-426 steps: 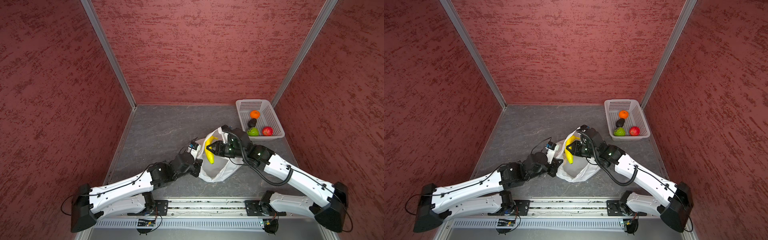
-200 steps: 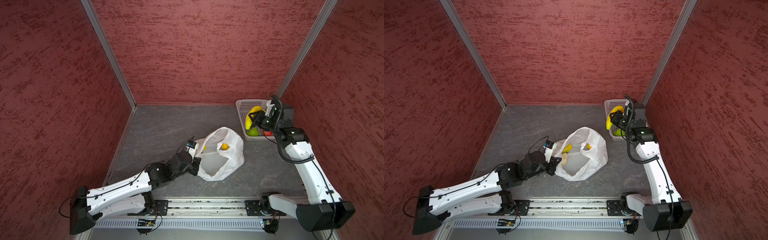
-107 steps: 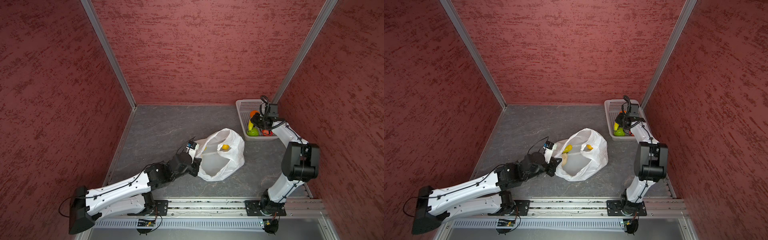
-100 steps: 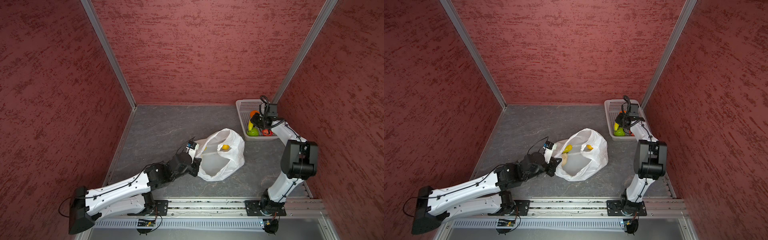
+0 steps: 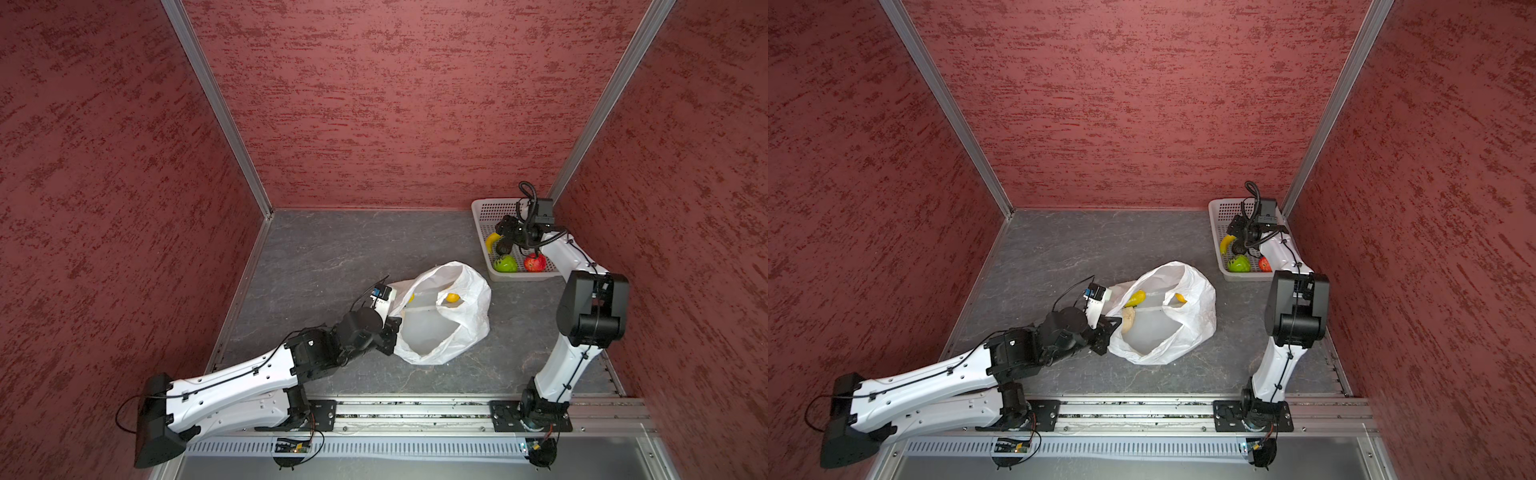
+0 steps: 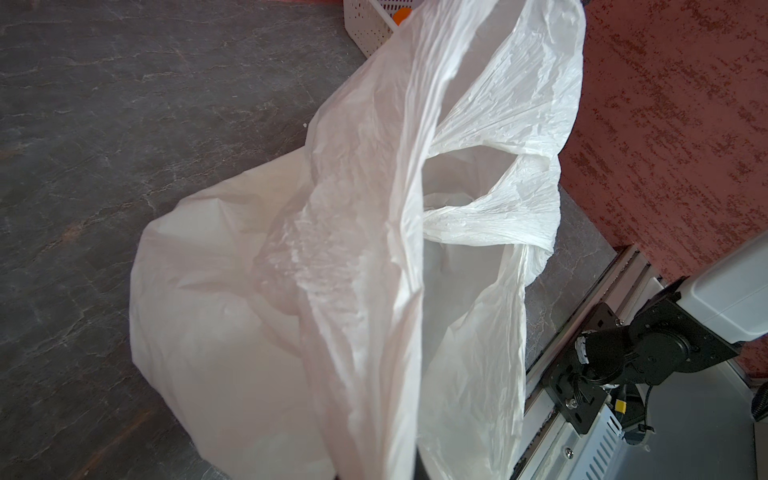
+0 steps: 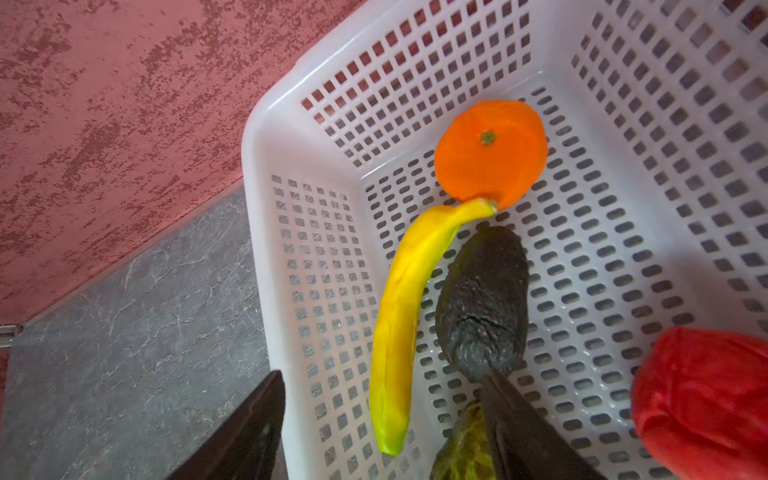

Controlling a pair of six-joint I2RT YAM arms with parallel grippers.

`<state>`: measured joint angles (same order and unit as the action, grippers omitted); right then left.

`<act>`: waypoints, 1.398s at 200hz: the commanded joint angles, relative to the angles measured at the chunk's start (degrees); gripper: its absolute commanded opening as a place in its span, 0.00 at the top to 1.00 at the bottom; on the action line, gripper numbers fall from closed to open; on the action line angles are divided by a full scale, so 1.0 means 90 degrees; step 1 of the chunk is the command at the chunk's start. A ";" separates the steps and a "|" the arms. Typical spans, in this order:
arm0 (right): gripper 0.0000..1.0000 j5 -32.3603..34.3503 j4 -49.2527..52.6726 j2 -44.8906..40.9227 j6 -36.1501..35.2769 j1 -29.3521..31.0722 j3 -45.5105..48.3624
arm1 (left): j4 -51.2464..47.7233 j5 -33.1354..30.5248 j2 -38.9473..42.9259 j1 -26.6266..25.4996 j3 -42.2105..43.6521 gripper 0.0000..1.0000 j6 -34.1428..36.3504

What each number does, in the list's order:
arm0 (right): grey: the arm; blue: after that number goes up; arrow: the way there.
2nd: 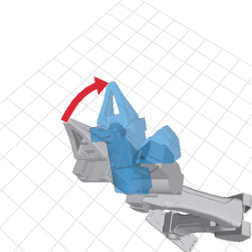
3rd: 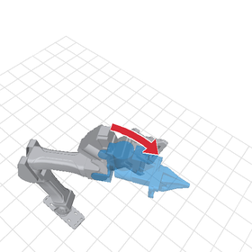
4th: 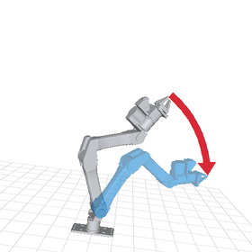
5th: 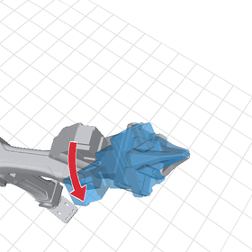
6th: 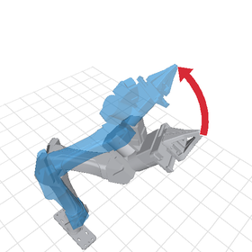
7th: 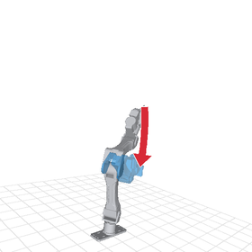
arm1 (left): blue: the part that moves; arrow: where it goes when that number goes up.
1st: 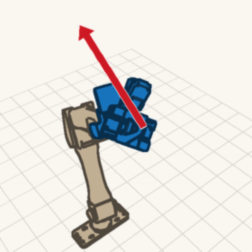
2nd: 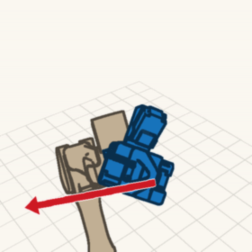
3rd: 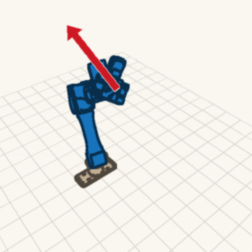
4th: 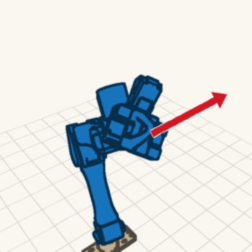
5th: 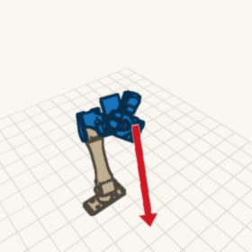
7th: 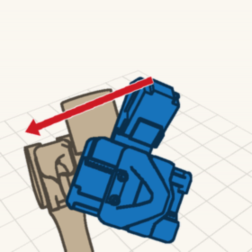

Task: Untie the knot of the plastic bag and take out the fruit
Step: 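Open the right gripper to drop the banana into the basket, then move the right gripper back over the bag opening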

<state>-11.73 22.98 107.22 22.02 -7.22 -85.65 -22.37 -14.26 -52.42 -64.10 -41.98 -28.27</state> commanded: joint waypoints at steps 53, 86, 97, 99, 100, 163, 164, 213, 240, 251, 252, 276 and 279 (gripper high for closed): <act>0.21 -0.1043 0.0934 -0.2268 -0.0008 0.0528 0.0567 | -0.0026 -0.0231 0.0034 -0.0047 -0.0003 1.00 -0.0051; 0.18 -0.1417 0.1407 -0.3493 0.0077 0.1135 0.1090 | -0.0056 -0.0287 0.0049 -0.0064 -0.0011 1.00 -0.0062; 0.18 -0.1456 0.1566 -0.3800 0.0106 0.1405 0.1201 | -0.0082 -0.0290 0.0051 -0.0065 -0.0019 1.00 -0.0069; 0.18 -0.1477 0.1594 -0.3855 0.0115 0.1446 0.1217 | -0.0087 -0.0298 0.0048 -0.0066 -0.0020 1.00 -0.0064; 0.18 -0.1483 0.1600 -0.3885 0.0118 0.1481 0.1226 | -0.0090 -0.0299 0.0046 -0.0066 -0.0022 1.00 -0.0063; 0.17 -0.1256 0.1880 -0.5193 0.0915 0.3467 0.1842 | -0.0194 -0.0320 -0.0006 -0.0061 -0.0128 1.00 -0.0064; 0.17 -0.1241 0.1880 -0.5209 0.0928 0.3497 0.1846 | -0.0192 -0.0320 -0.0011 -0.0063 -0.0130 1.00 -0.0063; 0.17 -0.0596 0.1397 -0.5547 0.1411 0.5014 0.2355 | -0.0239 -0.0339 -0.0103 -0.0061 -0.0199 1.00 -0.0062; 0.17 -0.0155 0.1096 -0.5297 0.1304 0.5728 0.2703 | -0.0310 -0.0366 -0.0116 -0.0058 -0.0247 1.00 -0.0080; 0.17 -0.0053 0.0931 -0.5139 0.1179 0.5948 0.2886 | -0.0327 -0.0387 -0.0113 -0.0060 -0.0257 1.00 -0.0091; 0.17 -0.0049 0.0917 -0.5123 0.1173 0.5963 0.2905 | -0.0337 -0.0388 -0.0118 -0.0063 -0.0258 1.00 -0.0096; 0.17 0.0041 0.0475 -0.4761 0.0974 0.6144 0.3354 | -0.0347 -0.0407 -0.0132 -0.0056 -0.0273 1.00 -0.0110; 0.17 0.0056 0.0414 -0.4718 0.0958 0.6153 0.3412 | -0.0355 -0.0412 -0.0132 -0.0051 -0.0273 1.00 -0.0111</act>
<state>-14.87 32.08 62.39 32.32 46.98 -58.02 -24.77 -16.91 -53.47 -64.36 -42.76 -28.71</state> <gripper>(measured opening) 0.827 0.050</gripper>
